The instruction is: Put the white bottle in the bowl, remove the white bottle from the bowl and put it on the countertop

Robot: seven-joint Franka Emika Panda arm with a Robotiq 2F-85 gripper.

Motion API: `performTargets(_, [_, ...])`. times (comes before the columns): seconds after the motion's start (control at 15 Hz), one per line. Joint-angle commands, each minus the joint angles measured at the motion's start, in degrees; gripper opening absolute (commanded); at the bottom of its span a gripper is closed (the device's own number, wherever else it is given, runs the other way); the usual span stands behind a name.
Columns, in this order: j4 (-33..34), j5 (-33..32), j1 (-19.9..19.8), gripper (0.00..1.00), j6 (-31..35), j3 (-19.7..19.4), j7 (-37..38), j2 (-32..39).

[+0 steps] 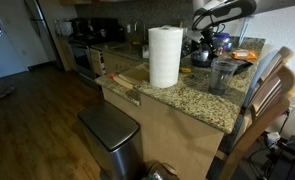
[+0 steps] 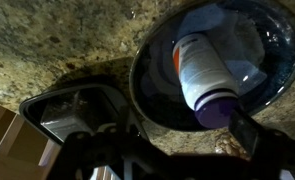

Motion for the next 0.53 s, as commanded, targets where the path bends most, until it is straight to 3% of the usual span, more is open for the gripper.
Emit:
performTargets(0.0, [0.3, 0.1, -0.1, 1.0, -0.5, 0.0, 0.0, 0.2])
performTargets(0.33, [0.8, 0.1, -0.1, 1.0, -1.0, -0.1, 0.0, 0.4])
performTargets(0.4, [0.3, -0.5, 0.3, 1.0, 0.1, -0.4, 1.2, -0.3])
performTargets(0.47, [0.1, -0.9, 0.8, 1.0, 3.0, -1.5, 6.8, -0.5])
